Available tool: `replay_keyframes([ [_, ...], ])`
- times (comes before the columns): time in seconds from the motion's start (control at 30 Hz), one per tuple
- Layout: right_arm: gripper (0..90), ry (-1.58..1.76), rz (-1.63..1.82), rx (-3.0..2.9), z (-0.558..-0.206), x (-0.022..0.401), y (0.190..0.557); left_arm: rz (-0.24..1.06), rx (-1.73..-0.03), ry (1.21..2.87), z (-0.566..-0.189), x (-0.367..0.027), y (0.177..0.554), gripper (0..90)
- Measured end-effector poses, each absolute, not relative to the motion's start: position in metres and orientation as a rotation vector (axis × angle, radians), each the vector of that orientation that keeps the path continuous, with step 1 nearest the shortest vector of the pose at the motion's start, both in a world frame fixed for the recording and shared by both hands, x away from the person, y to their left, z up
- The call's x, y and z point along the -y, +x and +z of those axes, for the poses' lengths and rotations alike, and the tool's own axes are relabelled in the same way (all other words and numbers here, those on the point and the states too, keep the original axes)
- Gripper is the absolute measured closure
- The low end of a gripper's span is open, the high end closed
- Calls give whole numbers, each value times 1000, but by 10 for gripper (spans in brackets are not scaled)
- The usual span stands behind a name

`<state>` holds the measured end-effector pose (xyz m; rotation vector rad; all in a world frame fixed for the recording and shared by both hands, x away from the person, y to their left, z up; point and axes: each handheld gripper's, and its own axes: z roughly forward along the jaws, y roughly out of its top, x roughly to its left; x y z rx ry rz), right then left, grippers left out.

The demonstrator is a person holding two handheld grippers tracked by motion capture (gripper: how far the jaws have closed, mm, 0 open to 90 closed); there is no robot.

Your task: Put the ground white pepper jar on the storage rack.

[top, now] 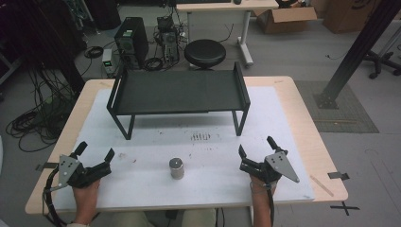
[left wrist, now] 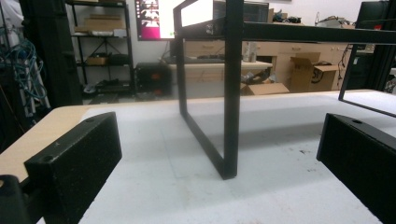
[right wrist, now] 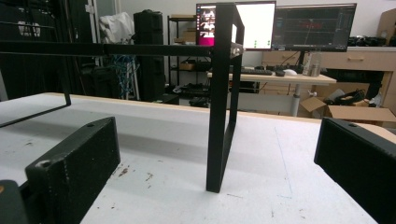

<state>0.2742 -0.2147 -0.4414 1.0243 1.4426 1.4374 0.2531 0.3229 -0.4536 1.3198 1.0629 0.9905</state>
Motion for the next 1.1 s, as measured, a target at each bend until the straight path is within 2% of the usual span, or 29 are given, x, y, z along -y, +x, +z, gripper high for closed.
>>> replay_keyframes([
  [0.73,0,947,1531,-1557,-421,204,262,992,-1063,1323,-454,-323,253,3],
  [1.1,0,859,1589,-1687,-413,184,257,991,-1063,1321,-454,-323,253,2],
])
